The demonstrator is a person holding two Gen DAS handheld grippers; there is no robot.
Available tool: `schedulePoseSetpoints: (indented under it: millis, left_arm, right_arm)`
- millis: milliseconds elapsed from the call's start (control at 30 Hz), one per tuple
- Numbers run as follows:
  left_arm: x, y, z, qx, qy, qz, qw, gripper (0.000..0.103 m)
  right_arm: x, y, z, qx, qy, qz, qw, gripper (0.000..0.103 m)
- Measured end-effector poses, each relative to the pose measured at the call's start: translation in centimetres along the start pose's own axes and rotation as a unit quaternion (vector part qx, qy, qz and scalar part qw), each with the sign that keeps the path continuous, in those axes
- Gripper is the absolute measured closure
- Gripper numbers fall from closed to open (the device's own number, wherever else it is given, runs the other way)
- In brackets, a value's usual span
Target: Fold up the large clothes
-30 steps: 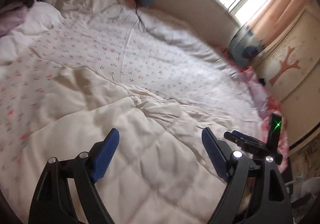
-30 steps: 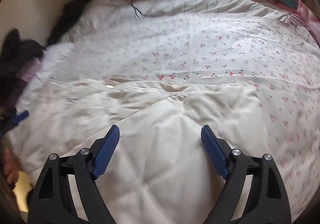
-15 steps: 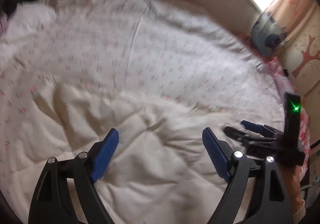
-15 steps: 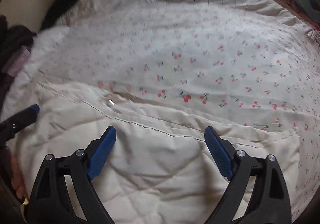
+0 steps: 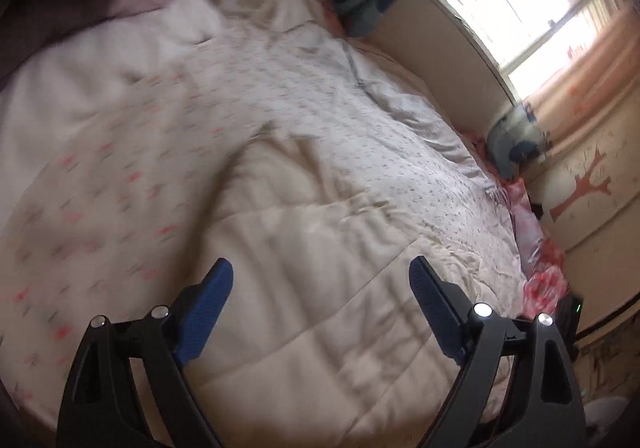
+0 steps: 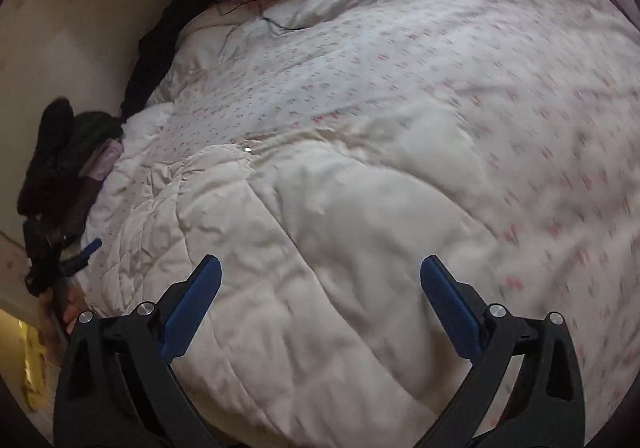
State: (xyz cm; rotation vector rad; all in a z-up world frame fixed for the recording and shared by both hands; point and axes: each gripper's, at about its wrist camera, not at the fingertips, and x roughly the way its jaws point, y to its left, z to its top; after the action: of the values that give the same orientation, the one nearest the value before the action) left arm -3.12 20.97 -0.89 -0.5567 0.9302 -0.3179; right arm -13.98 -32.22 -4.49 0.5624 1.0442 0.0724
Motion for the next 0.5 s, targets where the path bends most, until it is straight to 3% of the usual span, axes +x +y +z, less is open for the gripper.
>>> schedulePoseSetpoints:
  millis: [67,133,233,300,433,467,500]
  left_arm:
    - [-0.9,2.7,-1.6,-0.037,0.026,-0.007,0.9989,0.017]
    - [-0.4,4.2,-3.2,-0.067,0.056,-0.023,0.996,0.017]
    - [1.3,5.1,-5.4,-0.121,0.095,-0.083,0.9846,0.017]
    - [2.6,4.6,-6.2,-0.135,0.108,-0.111,0.9787,0.017]
    - [5.2,3.7,-6.7,-0.173,0.114,-0.119,0.971,0.012]
    - [5.4,3.4,-6.6,-0.181,0.108,-0.119,0.9703,0.011]
    - [5.2,3.1,-6.5,-0.184,0.099,-0.119,0.9706,0.011]
  right_arm:
    - [-0.7,-4.3,-2.9,0.079,0.019,0.052,0.995,0.006]
    - [-0.6,-6.8,-5.2,0.142,0.039,0.113,0.983,0.006]
    - [0.7,-7.7,-6.8,0.186,0.06,0.195,0.961,0.006]
    - [1.7,-7.7,-6.7,0.201,0.065,0.224,0.951,0.006]
    - [2.7,-7.6,-5.3,0.217,0.045,0.245,0.944,0.007]
    - [2.6,-7.7,-4.9,0.22,0.033,0.247,0.943,0.011]
    - [2.8,-7.6,-4.4,0.219,0.025,0.247,0.944,0.035]
